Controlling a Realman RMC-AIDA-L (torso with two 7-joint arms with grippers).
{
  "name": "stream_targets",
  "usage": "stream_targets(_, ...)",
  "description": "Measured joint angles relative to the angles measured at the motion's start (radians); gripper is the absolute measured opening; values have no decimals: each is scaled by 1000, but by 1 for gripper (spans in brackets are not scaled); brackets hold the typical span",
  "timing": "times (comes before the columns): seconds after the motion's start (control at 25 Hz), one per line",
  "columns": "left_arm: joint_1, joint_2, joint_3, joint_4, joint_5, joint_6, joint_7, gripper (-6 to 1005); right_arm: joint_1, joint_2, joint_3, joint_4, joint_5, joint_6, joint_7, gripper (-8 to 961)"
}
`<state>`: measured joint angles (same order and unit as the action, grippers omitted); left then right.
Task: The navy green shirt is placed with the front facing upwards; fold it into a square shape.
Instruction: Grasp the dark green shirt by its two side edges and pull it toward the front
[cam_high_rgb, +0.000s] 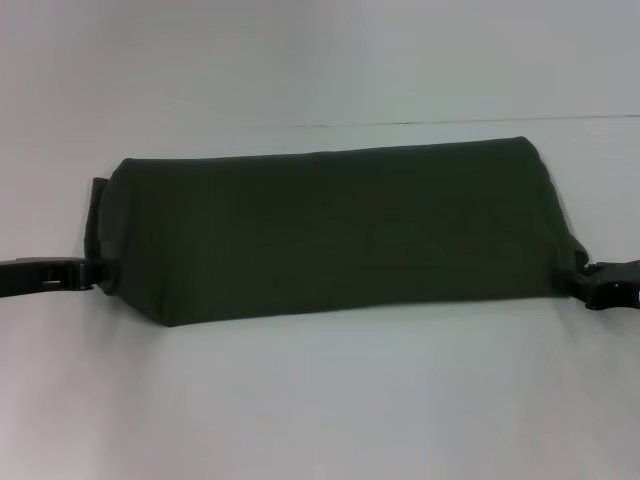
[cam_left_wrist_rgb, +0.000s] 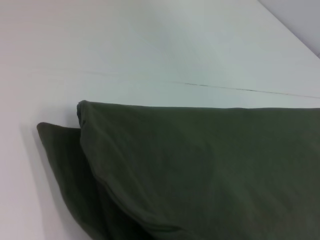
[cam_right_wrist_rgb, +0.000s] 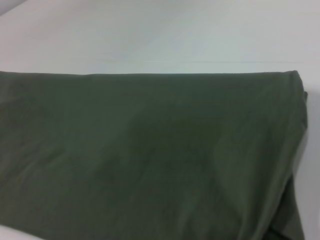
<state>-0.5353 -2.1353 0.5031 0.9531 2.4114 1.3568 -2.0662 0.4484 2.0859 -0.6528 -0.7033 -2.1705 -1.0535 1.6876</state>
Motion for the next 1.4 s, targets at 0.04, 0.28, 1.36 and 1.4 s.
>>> stream_targets(0.04, 0, 0, 0, 0, 0, 0, 0, 47, 1, 0, 0, 0, -2, 4, 4, 420)
stream_targets(0.28, -2, 0, 0, -4, 0, -3, 8, 47, 6, 0, 0, -7, -33, 22, 29, 176)
stream_targets(1.36, 26, 37, -165, -11, 92, 231, 265, 50, -117, 2, 43, -178, -13, -328, -75, 18)
stream_targets(1.4, 28, 37, -167, -9, 98, 237, 267, 50, -120, 2, 45, -178, -13, -339, -77, 18)
